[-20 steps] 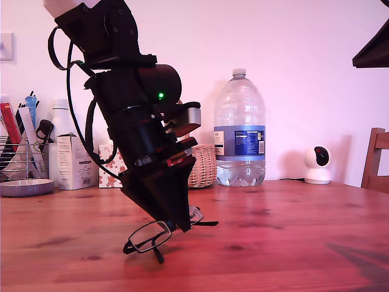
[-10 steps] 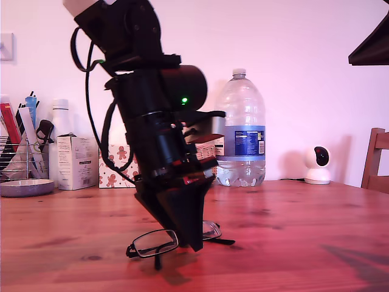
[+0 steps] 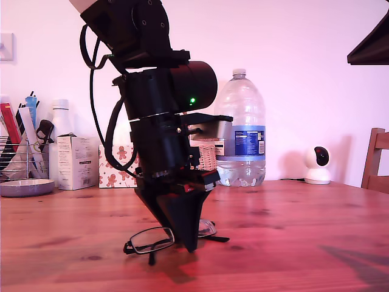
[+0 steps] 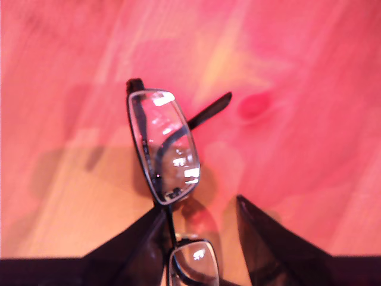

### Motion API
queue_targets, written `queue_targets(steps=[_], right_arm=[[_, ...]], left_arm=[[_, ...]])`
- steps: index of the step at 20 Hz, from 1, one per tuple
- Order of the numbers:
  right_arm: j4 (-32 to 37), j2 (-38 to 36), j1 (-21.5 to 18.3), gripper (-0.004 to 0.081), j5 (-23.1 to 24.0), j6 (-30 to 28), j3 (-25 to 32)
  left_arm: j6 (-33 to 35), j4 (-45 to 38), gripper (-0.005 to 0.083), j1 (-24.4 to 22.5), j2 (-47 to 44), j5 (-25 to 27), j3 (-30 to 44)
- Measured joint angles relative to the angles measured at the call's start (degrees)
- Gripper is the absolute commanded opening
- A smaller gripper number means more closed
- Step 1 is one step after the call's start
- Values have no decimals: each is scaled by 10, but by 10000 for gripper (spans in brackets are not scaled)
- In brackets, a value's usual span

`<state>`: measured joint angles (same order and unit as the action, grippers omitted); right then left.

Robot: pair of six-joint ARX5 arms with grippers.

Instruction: Pick up the glasses and close them, then place them back on the table

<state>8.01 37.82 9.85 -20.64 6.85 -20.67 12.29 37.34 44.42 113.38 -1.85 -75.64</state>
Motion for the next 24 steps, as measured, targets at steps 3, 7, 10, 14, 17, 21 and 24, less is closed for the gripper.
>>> queue_targets(steps=[3, 7, 10, 14, 17, 21, 24], right_arm=[[-4, 0, 0, -11, -6, 5, 0], [-31, 27, 44, -11, -41, -11, 0], [-35, 87, 97, 4, -53, -56, 0], [-32, 143, 167, 161, -58, -192, 0], [-42, 181, 192, 272, -46, -350, 0], [-44, 231, 212, 342, -38, -457, 0], [-42, 261, 251, 353, -12, -512, 0]], left_arm=[[0, 0, 307, 3, 0, 9, 0], [29, 32, 307, 4, 0, -36, -4], [87, 44, 307, 6, 0, -93, -5], [164, 63, 307, 11, 0, -193, -4], [197, 71, 307, 13, 0, -217, -3], [218, 75, 311, 13, 0, -221, -3], [224, 74, 409, 13, 0, -222, -3]])
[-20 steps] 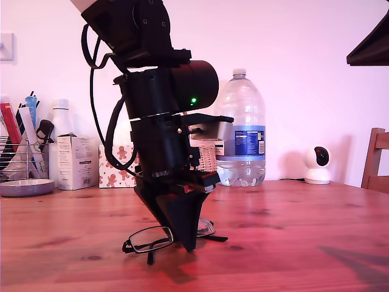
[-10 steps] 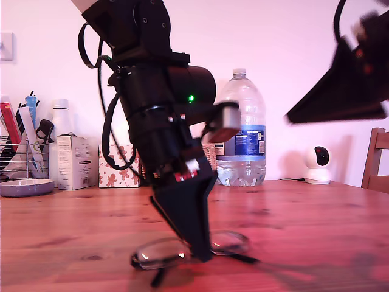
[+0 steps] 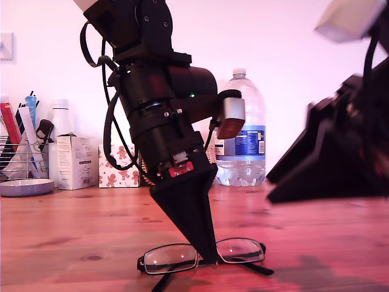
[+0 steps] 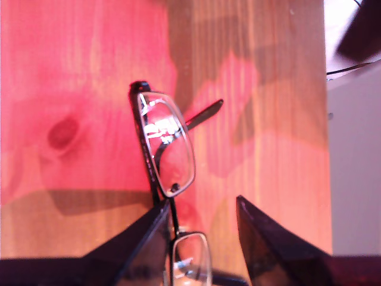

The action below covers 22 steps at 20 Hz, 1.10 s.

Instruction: Pick up the glasses and close them, then place them back on the table

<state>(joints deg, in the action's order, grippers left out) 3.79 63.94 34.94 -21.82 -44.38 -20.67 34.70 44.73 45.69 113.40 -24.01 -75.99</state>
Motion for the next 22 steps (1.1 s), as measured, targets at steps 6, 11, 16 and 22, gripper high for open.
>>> queue_targets(steps=[6, 11, 16, 22], right_arm=[[0, 39, 19, 353, 31, -7, 0], [0, 39, 19, 353, 31, -24, -10], [0, 39, 19, 353, 31, -37, -10], [-6, 87, 19, 353, 31, -37, -14]], left_arm=[[0, -18, 416, 1, 0, 8, 0], [2, -39, 415, 3, 0, 34, 0], [16, -27, 415, 35, 0, 33, 0], [17, -14, 415, 64, 0, 33, 0]])
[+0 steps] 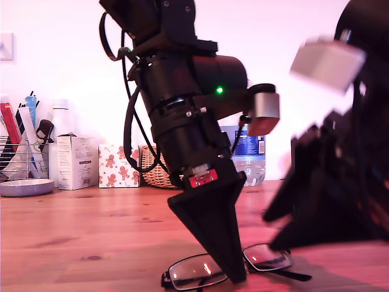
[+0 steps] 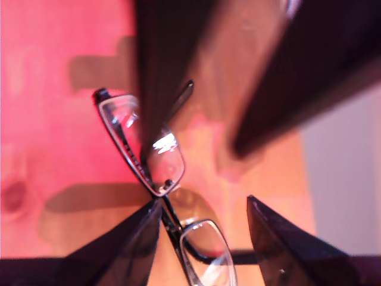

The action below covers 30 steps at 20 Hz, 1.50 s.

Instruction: Pick up the glasses and close them, then place them back on the table

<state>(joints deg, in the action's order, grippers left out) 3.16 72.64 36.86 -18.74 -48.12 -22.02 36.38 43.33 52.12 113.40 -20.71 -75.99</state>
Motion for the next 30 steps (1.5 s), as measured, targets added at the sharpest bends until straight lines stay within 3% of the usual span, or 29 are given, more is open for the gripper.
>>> queue_targets(steps=[8, 10, 15, 19, 22, 30], right_arm=[[-9, 25, 14, 370, -1, 2, -12], [-12, 25, 30, 437, 8, 13, -13], [-1, 26, 42, 433, 49, 15, -16], [24, 26, 49, 442, 52, 18, -16], [28, 26, 49, 568, 57, 34, -19], [6, 26, 52, 570, 43, 46, -23]], left_arm=[[0, 5, 415, 13, 0, 7, 0], [0, 5, 415, 15, 0, 8, 0], [-1, 16, 415, 15, 0, 20, 0], [-1, 17, 415, 14, 0, 26, 0], [-1, 17, 415, 15, 0, 26, 0], [0, 3, 415, 14, 0, 29, 1]])
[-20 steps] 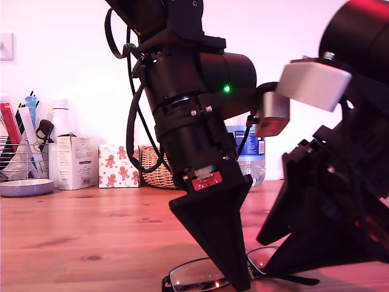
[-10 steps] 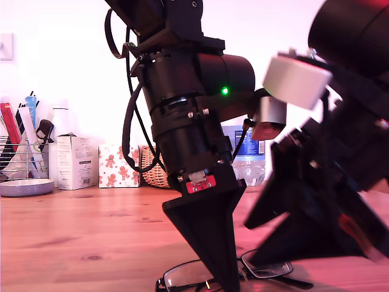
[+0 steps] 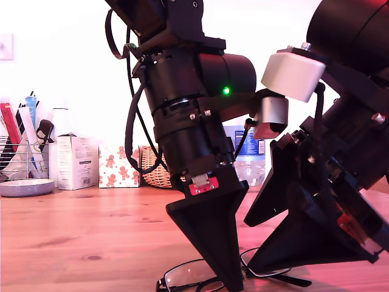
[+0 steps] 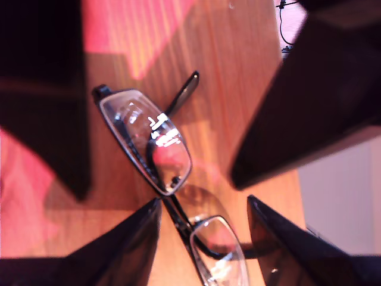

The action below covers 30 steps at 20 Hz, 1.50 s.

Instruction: Pick up the glasses and close them, then place them back on the table

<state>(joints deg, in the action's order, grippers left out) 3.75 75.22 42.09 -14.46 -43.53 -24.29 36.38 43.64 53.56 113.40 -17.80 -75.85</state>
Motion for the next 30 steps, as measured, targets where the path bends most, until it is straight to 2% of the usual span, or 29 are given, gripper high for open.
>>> queue_targets(steps=[9, 18, 21, 28, 30], right_arm=[[22, 33, -2, 570, -6, 2, -10], [29, 45, -5, 570, -11, -3, -12], [31, 50, -12, 570, -11, -29, -16], [18, 53, -33, 570, -16, -41, -21], [14, 53, -52, 570, -16, -39, -26]], left_arm=[[2, -5, 415, -7, 0, 37, 0], [2, -3, 415, -8, 0, 36, 0], [3, 0, 415, -8, 0, 32, 0], [2, 6, 412, -8, 0, 30, -1], [4, 7, 412, -7, 0, 32, -1]])
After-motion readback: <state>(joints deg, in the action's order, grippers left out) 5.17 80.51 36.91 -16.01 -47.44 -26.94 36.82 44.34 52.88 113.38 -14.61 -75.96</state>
